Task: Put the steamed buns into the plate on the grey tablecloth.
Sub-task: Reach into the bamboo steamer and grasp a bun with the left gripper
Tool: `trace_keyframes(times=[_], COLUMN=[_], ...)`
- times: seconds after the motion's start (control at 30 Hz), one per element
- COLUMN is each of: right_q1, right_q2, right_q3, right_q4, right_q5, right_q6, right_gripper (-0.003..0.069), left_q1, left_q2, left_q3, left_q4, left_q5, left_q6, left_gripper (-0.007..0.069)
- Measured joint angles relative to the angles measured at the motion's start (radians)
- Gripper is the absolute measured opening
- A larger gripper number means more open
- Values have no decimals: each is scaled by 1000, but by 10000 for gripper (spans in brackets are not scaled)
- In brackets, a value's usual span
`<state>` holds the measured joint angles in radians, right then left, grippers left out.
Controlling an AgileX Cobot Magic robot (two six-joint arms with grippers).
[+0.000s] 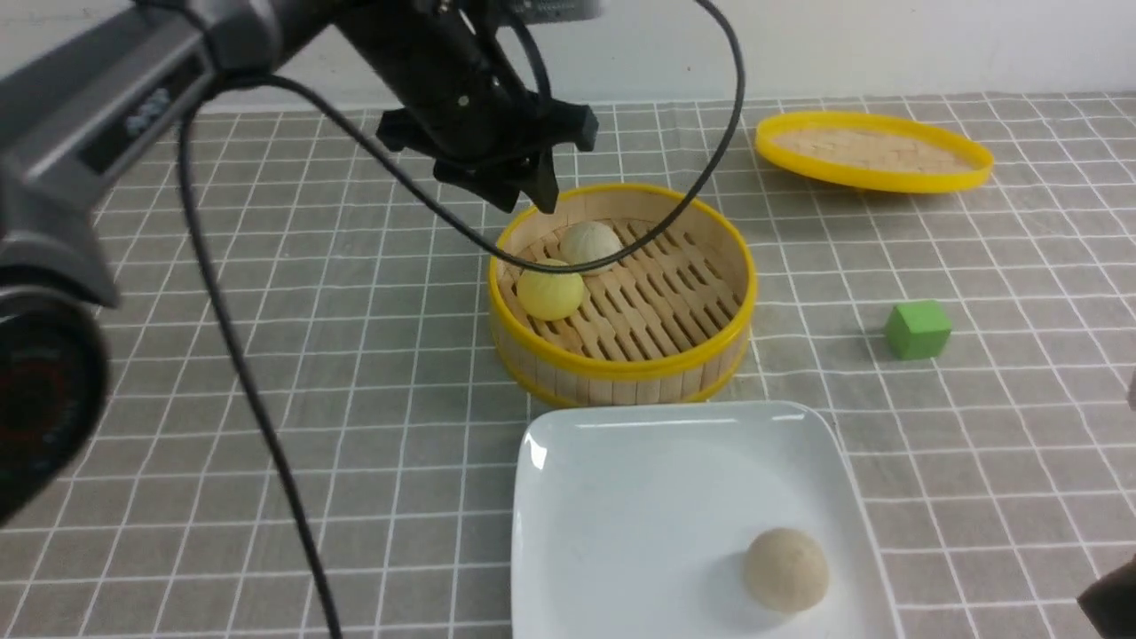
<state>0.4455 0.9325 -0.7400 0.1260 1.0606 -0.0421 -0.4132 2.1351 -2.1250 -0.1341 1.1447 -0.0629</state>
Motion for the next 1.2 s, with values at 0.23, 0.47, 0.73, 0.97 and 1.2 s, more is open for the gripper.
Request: trace_keyframes(times=[0.23,0.47,0.73,0.97,1.2], right_q1=[0,0,0,0,0], right_q2=[0,0,0,0,0], right_q3=[10,12,16,17,17], right_q4=[31,45,91,94,94], right_q5=[-36,-70,-134,-181,-212], right_q6=[0,2,3,3,3], right_gripper=[-8,-5,1,4,10], left_q1=[-9,-9,-10,-11,-10], left_q2=[209,265,281,281,234], left_q3=[-254,-284,-267,-171,-166], left_q4=[56,38,-15,-16,-11], left_q5=[91,92,91,90,89], left_q6=[-65,-67,-85,-86,-86], left_gripper=[330,463,459,393,57])
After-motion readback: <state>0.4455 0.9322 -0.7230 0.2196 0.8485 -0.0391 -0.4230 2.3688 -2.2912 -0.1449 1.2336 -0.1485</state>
